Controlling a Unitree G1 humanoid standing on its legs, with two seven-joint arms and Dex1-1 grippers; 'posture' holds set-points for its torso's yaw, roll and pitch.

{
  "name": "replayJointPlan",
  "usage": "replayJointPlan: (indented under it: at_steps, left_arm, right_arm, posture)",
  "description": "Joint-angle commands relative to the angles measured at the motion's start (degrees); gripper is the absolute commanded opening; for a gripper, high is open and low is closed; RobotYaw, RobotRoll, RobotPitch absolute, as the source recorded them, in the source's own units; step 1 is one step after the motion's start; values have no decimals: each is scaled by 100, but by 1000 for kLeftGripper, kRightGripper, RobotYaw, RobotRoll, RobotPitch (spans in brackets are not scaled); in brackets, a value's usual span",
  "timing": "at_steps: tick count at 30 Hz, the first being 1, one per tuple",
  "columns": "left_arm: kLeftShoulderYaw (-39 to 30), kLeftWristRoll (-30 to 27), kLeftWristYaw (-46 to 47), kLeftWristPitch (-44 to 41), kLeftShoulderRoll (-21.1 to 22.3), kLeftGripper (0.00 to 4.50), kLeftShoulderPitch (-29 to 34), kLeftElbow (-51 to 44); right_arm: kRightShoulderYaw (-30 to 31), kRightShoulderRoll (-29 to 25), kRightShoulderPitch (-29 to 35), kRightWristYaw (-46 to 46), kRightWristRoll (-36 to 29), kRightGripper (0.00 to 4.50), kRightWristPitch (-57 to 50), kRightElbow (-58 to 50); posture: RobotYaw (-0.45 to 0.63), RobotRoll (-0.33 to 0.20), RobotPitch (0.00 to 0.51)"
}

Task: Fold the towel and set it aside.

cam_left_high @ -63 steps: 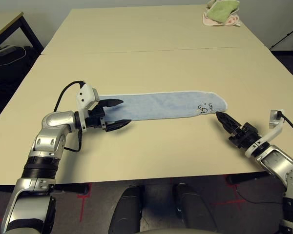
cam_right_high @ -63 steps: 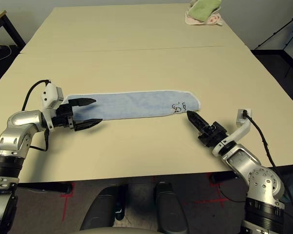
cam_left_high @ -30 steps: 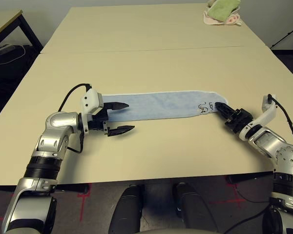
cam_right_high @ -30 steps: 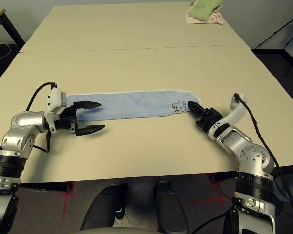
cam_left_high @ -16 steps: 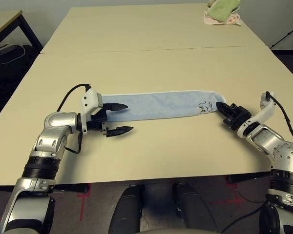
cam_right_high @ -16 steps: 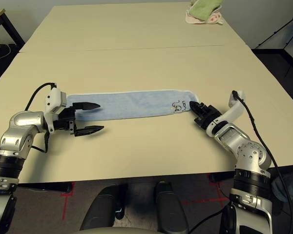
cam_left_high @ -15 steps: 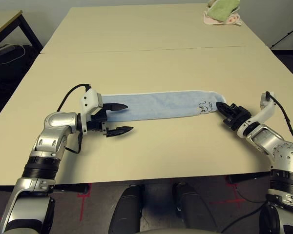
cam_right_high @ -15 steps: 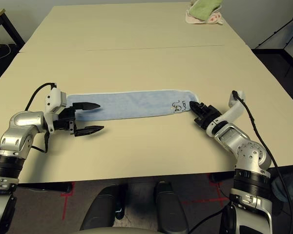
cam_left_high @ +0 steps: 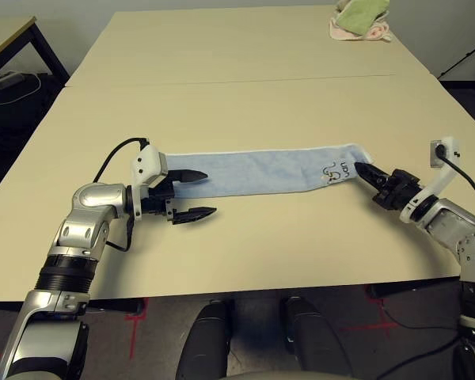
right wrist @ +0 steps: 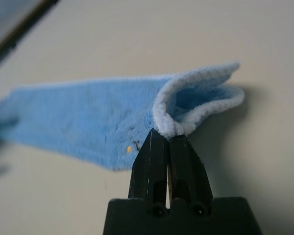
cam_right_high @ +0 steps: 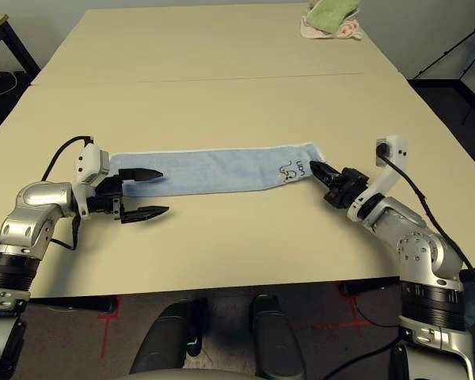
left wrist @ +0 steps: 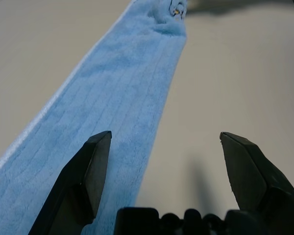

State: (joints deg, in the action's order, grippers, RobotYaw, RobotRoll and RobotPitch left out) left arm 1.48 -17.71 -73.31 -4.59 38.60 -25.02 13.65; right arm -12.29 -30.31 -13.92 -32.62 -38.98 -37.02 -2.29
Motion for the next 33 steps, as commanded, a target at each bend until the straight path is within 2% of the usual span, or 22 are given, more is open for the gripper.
replayJointPlan:
  at_steps: [1, 13, 21, 33]
  left_arm:
    - [80, 74, -26, -10, 59, 4500, 69, -73]
    - [71, 71, 15, -49, 78, 4500, 105, -123]
    - [68, 63, 55, -103, 82, 4500, 143, -187]
    - [73, 66, 77, -144, 64, 4500, 119, -191]
  right_arm:
    - [268, -67, 40, -337, 432, 51, 439, -11]
    - [577, 211, -597, -477, 1050, 51, 975, 295]
    - [448, 265, -574, -449, 1088, 51, 986, 422]
    - [1279, 147, -1290, -939, 2069, 51, 1705, 796]
  posture:
    - [11, 0, 118]
    - [21, 0, 116]
    - [23, 0, 118]
    - [36, 0, 116]
